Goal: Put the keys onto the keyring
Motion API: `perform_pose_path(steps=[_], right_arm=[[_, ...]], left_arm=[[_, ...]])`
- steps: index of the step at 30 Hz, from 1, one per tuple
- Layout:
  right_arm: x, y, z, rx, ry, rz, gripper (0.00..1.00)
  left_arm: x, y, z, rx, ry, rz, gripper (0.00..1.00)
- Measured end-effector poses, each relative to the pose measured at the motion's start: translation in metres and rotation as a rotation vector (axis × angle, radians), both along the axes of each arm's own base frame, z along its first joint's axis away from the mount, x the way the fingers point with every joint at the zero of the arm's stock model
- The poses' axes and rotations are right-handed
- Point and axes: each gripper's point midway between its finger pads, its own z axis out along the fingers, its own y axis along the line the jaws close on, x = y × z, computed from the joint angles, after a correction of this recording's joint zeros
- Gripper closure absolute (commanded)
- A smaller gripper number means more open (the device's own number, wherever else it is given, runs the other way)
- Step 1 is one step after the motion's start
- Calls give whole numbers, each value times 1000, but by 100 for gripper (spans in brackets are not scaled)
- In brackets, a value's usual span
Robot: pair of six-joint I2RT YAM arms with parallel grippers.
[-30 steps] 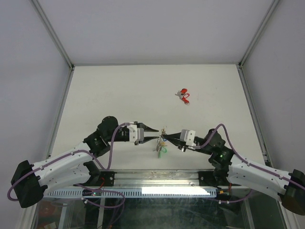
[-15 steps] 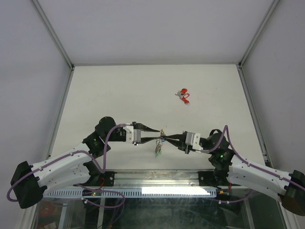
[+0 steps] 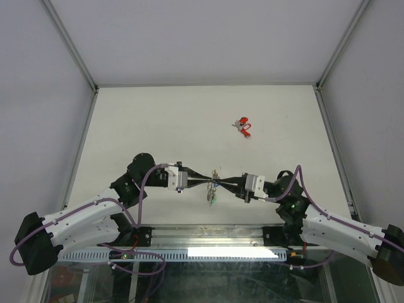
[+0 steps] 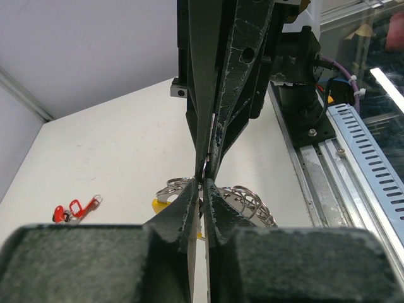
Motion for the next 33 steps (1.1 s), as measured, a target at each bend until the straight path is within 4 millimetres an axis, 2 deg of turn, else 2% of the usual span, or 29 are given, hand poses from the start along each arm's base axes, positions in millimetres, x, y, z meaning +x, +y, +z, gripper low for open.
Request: perform_pose_path(steps=[12,13,15,23,27,30,32,33], right_arm=[[3,1,-15,-78,27,-6,100],[3,1,-17,-89,33,-6,93],[4,0,-21,-108,41,-13,91],[7,-1,-26,-146,42,-32,91],[8,-2,-27,-153,47,-39,96],[9,-2,-27,-154,47,-42,88],[9,-2,-28,-158,50,-43,91],[9,-2,-29,-161,52,-45,97]], left_arm=[[3,-2,-15,110,14,-16,100],[3,-2,-17,119,17,-16,100],[3,-2,-21,134,21,-17,100],[3,-2,-23,157,26,-20,100],[3,-2,-22,156,25,-20,100],[3,-2,-22,158,26,-19,100],[3,-2,-22,159,27,-20,100],[3,-2,-22,159,27,-20,100]])
